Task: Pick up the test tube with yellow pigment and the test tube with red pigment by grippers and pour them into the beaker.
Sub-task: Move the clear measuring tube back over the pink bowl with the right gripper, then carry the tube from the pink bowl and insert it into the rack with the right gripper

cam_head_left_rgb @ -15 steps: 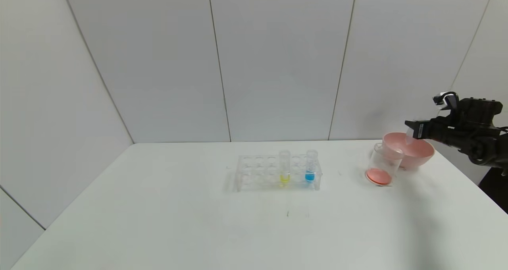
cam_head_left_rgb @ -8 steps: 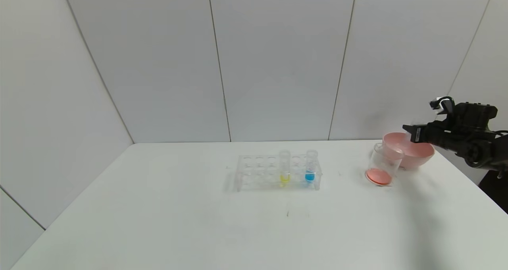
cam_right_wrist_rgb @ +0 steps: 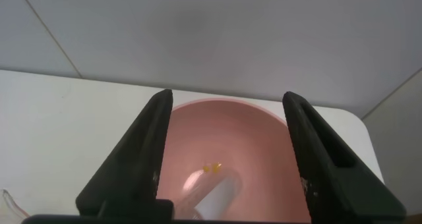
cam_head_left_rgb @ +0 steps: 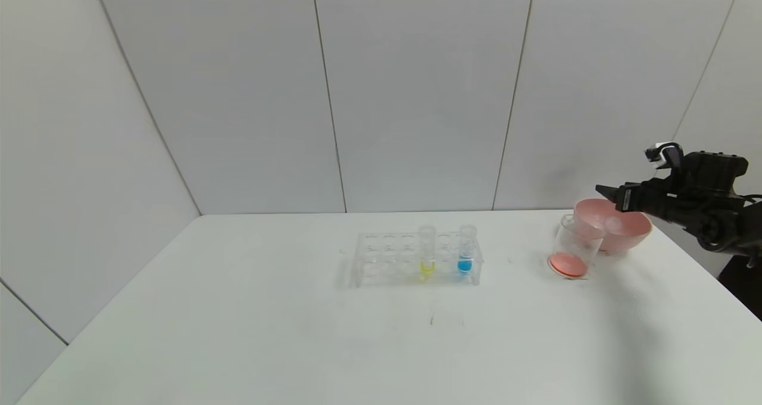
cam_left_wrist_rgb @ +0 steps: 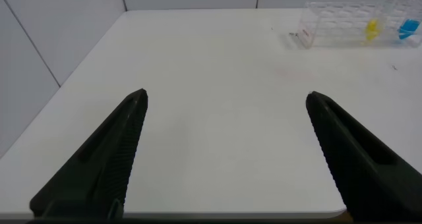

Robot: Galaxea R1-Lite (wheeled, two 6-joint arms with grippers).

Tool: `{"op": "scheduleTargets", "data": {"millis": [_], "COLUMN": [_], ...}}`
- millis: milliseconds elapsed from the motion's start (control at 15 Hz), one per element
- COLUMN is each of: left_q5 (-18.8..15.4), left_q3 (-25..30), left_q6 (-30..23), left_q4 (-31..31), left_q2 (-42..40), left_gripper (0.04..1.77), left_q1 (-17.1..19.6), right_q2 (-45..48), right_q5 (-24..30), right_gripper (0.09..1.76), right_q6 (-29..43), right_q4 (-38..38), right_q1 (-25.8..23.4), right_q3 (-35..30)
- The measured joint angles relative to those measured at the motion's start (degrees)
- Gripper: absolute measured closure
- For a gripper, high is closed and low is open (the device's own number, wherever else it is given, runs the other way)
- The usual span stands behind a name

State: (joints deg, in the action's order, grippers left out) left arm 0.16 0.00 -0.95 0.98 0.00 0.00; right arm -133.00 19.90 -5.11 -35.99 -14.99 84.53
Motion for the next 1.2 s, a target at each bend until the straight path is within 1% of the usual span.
{"op": "scheduleTargets", "data": {"millis": [200, 400, 533, 600, 667, 867, 1000, 1067, 1200], "left_q5": [0.00, 0.00, 0.00, 0.00, 0.00, 0.00, -0.02, 0.00, 0.00], "left_q3": [0.00, 0.00, 0.00, 0.00, 0.00, 0.00, 0.00, 0.00, 0.00], "left_q6": [0.00, 0.00, 0.00, 0.00, -0.02, 0.00, 0.00, 0.00, 0.00], "left_q4": [0.00, 0.00, 0.00, 0.00, 0.00, 0.00, 0.00, 0.00, 0.00], "left_q2": [0.00, 0.00, 0.00, 0.00, 0.00, 0.00, 0.00, 0.00, 0.00], "left_gripper": [0.09, 0.09, 0.09, 0.09, 0.09, 0.09, 0.09, 0.09, 0.09], "left_q1": [0.00, 0.00, 0.00, 0.00, 0.00, 0.00, 0.00, 0.00, 0.00], "right_q2": [2.01, 6.13, 10.14, 12.54, 15.41, 24.45, 30.74, 34.07, 39.47], "right_q5": [-0.16, -0.28, -0.38, -0.66, -2.33, -14.15, -18.81, -22.08, -30.98], "right_gripper": [0.47, 0.37, 0.32, 0.30, 0.28, 0.23, 0.21, 0.20, 0.19], "right_q6": [-0.09, -0.09, -0.06, -0.04, -0.01, 0.21, 0.76, 1.74, 6.47], "right_q4": [-0.15, 1.43, 1.74, 1.80, 1.87, 2.30, 2.49, 2.82, 4.64], "right_q1": [0.20, 1.41, 2.86, 3.89, 5.41, 13.43, 19.31, 22.98, 29.98], "right_q3": [-0.30, -1.38, -4.46, -7.08, -10.50, -22.05, -29.90, -34.06, -40.29]}}
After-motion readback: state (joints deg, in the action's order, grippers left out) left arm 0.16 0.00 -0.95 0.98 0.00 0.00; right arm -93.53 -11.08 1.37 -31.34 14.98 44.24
